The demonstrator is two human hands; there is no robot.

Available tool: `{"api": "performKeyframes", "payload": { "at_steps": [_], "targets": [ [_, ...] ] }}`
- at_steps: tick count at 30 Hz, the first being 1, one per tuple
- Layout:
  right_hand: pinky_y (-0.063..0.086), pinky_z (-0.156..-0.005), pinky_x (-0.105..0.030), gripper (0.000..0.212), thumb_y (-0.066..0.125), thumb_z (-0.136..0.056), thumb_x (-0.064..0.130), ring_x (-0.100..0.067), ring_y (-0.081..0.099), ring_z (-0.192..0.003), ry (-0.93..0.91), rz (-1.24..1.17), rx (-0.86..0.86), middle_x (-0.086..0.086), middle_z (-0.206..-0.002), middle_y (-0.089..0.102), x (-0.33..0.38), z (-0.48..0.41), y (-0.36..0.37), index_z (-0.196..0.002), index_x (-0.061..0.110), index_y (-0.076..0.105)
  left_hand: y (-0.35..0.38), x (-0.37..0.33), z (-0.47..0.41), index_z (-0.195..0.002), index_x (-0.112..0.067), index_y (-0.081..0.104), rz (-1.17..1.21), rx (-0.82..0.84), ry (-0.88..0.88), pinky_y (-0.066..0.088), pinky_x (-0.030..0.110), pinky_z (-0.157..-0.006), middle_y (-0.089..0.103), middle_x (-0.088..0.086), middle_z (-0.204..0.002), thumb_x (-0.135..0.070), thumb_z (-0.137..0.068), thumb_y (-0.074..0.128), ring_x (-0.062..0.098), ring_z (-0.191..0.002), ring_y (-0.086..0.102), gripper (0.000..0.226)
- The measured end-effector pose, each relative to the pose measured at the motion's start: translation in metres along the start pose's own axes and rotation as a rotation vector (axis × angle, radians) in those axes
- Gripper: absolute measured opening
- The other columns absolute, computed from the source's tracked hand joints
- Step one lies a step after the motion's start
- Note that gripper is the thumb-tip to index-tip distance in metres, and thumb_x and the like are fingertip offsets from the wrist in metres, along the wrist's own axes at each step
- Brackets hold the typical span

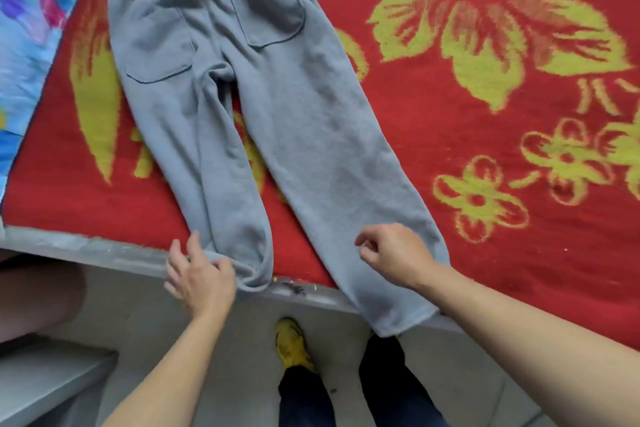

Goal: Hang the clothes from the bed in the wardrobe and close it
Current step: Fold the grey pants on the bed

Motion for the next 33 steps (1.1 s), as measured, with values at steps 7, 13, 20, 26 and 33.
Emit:
{"api": "performKeyframes", "payload": {
  "at_steps": [7,13,20,26,33],
  "targets": [
    [0.045,-0.069,-0.028,0.019,0.059,-0.083,0.018,-0.02,0.064,-0.086,-0.06,-0.08,0.117,0.002,-0.085,0.068,0.082,-0.03,0.067,-0.095,0.021,0.073,0.035,0.042,0.023,-0.09,-0.01,0.06,0.093,0.324,0.076,0.043,0.038,-0.068,0.065,0.02,-0.09,-0.016,-0.081,0.064,0.041,-0.092,0.059,0.012],
    [0.052,-0.075,-0.031,0.013,0.061,-0.082,0.018,-0.022,0.065,-0.089,0.186,-0.083,0.107,0.003,-0.081,0.066,0.047,-0.008,0.092,-0.081,0.027,0.07,0.067,0.043,0.157,-0.111,-0.03,0.059,-0.077,0.786,0.317,0.044,0.031,-0.078,0.066,-0.008,-0.107,-0.044,-0.087,0.056,0.017,-0.105,0.059,0.029],
    [0.043,-0.093,-0.043,0.039,0.06,-0.086,0.026,-0.032,0.045,-0.122,0.504,0.055,-0.332,-0.012,-0.127,0.053,-0.068,0.012,-0.025,-0.124,0.018,0.059,0.032,0.006,0.079,-0.125,-0.024,0.055,0.118,0.347,0.333,0.042,0.034,-0.094,0.049,-0.003,-0.121,-0.043,-0.088,0.058,0.018,-0.116,0.045,0.042],
    [0.047,-0.084,-0.037,0.025,0.063,-0.086,0.026,-0.026,0.06,-0.104,0.294,0.024,-0.441,-0.005,-0.109,0.067,-0.046,0.008,-0.032,-0.109,0.017,0.068,0.059,0.007,0.006,-0.126,-0.016,0.055,0.23,0.3,0.003,0.042,0.044,-0.094,0.053,0.012,-0.123,-0.034,-0.084,0.065,0.034,-0.117,0.048,0.047],
    [0.045,-0.07,-0.034,0.04,0.062,-0.08,0.061,-0.022,0.061,-0.086,0.119,-0.033,0.075,0.002,-0.09,0.068,0.084,-0.045,0.107,-0.087,0.023,0.066,0.054,0.062,-0.025,-0.127,-0.005,0.054,0.414,0.116,-0.254,0.037,0.041,-0.1,0.055,0.02,-0.126,-0.021,-0.091,0.056,0.037,-0.118,0.049,0.04]
  ]
}}
Point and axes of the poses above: each hand's wrist, its own z-axis away from the middle knuckle, its own y-axis out of the palm, x = y × z, the point moved 10 cm from there along -z, towards the middle knuckle
